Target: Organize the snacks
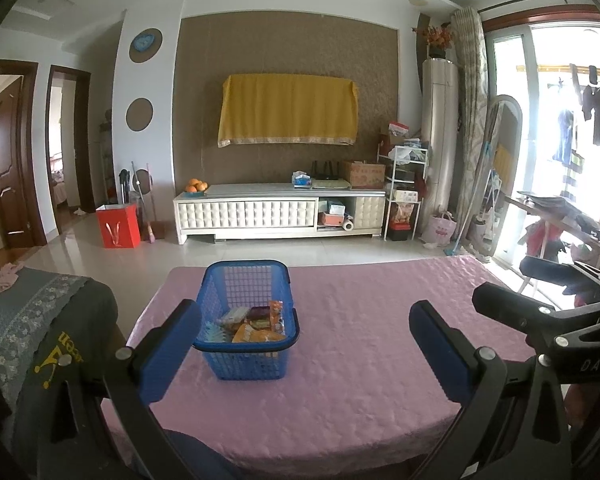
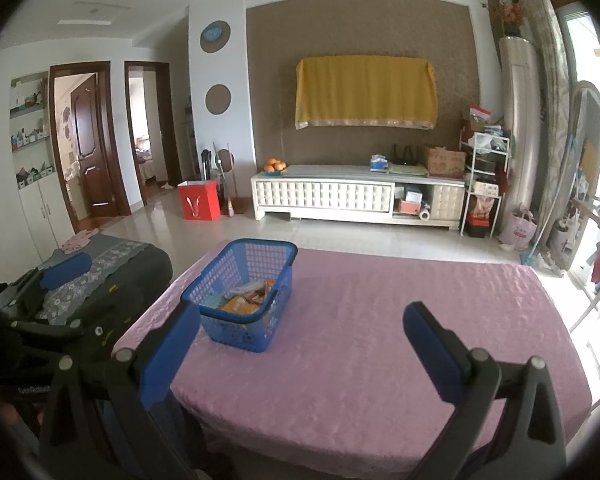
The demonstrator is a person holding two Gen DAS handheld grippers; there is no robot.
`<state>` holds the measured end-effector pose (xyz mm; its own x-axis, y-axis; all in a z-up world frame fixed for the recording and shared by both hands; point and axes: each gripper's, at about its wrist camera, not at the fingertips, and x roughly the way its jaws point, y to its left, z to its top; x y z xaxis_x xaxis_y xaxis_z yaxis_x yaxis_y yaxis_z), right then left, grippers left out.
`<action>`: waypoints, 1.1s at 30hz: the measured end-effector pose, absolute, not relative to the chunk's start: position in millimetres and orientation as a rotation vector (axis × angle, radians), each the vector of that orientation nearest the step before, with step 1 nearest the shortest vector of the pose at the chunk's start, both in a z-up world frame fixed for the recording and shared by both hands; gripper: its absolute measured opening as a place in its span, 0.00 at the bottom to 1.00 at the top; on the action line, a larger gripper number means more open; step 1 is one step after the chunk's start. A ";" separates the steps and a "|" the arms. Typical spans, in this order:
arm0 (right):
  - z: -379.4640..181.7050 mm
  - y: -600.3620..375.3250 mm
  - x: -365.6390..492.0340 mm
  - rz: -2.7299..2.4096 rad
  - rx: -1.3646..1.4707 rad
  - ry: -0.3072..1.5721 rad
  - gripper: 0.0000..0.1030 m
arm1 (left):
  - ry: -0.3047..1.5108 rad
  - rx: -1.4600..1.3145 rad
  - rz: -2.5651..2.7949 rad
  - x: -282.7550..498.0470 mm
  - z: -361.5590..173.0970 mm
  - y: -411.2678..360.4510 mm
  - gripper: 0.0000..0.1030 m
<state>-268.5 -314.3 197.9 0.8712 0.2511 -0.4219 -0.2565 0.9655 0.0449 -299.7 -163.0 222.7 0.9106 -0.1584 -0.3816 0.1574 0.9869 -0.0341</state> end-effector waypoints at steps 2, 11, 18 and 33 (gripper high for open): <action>197.4 -314.0 -268.3 0.268 -0.011 0.440 1.00 | 0.393 -0.002 -0.163 -299.5 223.7 -160.9 1.00; 202.1 -316.2 -269.3 0.279 -0.007 0.443 1.00 | 0.385 -0.010 -0.163 -300.9 225.4 -159.9 1.00; 199.8 -314.4 -270.5 0.278 -0.014 0.447 1.00 | 0.383 -0.007 -0.167 -303.8 224.7 -160.2 1.00; 197.6 -313.4 -274.7 0.278 -0.019 0.449 1.00 | 0.379 -0.013 -0.171 -308.1 224.2 -158.0 1.00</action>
<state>-274.7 -313.4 197.6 0.8635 0.2614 -0.4313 -0.2699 0.9619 0.0425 -308.1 -158.0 224.2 0.9148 -0.1682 -0.3671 0.1632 0.9856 -0.0450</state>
